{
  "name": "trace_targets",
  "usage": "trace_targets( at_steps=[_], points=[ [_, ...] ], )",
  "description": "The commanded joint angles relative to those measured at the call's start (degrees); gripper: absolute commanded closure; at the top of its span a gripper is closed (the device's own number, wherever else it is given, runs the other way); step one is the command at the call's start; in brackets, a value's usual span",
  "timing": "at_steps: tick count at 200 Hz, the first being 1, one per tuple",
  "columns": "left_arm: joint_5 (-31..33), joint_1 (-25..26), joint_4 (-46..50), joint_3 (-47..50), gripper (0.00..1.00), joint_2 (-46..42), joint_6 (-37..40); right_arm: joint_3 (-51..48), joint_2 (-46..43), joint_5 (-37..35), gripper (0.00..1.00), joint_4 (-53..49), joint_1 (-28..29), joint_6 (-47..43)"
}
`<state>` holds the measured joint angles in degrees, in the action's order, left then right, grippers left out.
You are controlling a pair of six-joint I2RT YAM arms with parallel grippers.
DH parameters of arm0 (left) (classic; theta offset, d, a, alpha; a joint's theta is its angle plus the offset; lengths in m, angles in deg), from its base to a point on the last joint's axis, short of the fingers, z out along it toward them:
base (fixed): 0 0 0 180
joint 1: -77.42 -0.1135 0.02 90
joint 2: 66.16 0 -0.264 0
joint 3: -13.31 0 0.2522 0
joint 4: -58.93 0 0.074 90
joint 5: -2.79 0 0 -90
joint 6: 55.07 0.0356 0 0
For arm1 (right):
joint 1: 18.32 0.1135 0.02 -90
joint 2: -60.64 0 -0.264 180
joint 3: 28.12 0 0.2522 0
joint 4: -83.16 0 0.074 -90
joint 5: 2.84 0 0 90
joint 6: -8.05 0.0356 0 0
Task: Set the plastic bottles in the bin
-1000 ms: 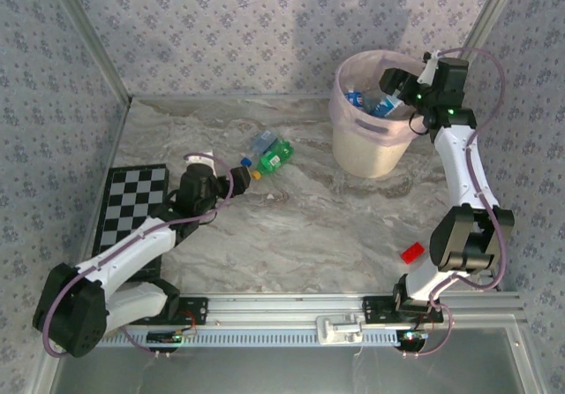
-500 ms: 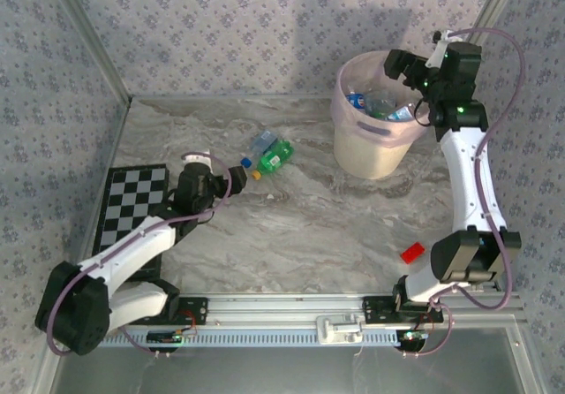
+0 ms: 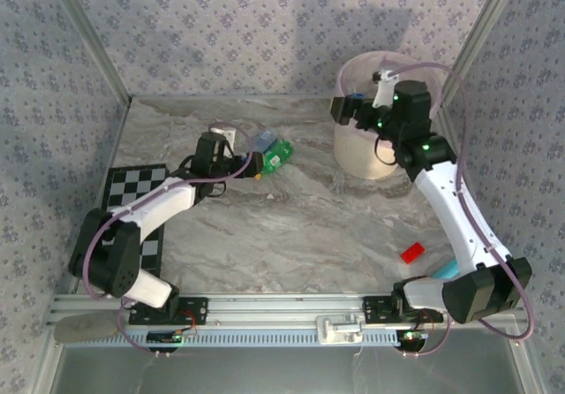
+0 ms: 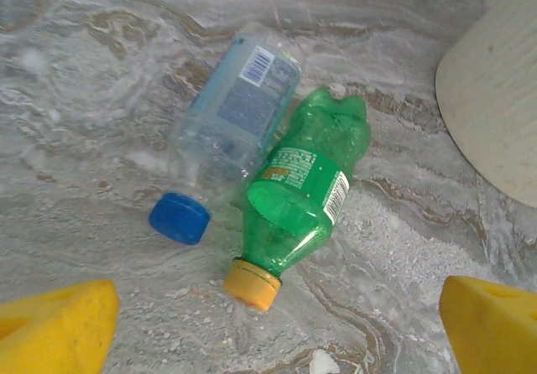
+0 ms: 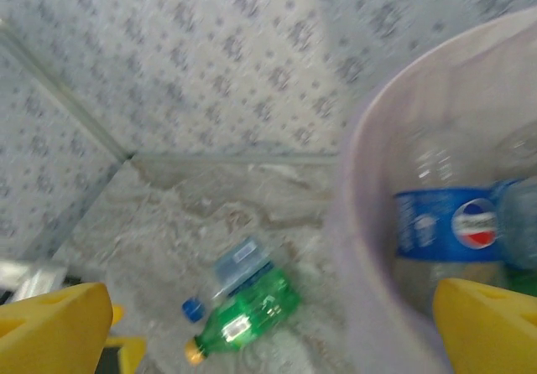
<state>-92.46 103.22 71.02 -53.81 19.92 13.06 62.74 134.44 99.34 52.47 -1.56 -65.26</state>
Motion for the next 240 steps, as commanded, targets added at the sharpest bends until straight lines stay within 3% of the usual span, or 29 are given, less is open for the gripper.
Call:
trace_targets(
  at_steps=[1,44,122,240],
  points=[
    [-4.3,-0.4,3.09,-4.77,0.05,3.47,3.05,-2.05,-2.08,-1.71,0.0,0.63,3.49,0.19],
    [-8.42,-0.31,11.53,-15.95,0.14,12.87,6.93,-6.99,-2.61,-4.36,0.0,1.1,6.71,1.7],
    [-8.08,1.01,21.15,-27.54,0.21,23.14,11.07,-8.28,-5.05,-7.61,0.0,-0.36,6.63,0.27],
    [-3.01,5.48,28.81,-38.86,0.23,36.53,14.92,-10.78,-7.0,-8.88,0.0,-0.51,6.54,0.36]
  ],
)
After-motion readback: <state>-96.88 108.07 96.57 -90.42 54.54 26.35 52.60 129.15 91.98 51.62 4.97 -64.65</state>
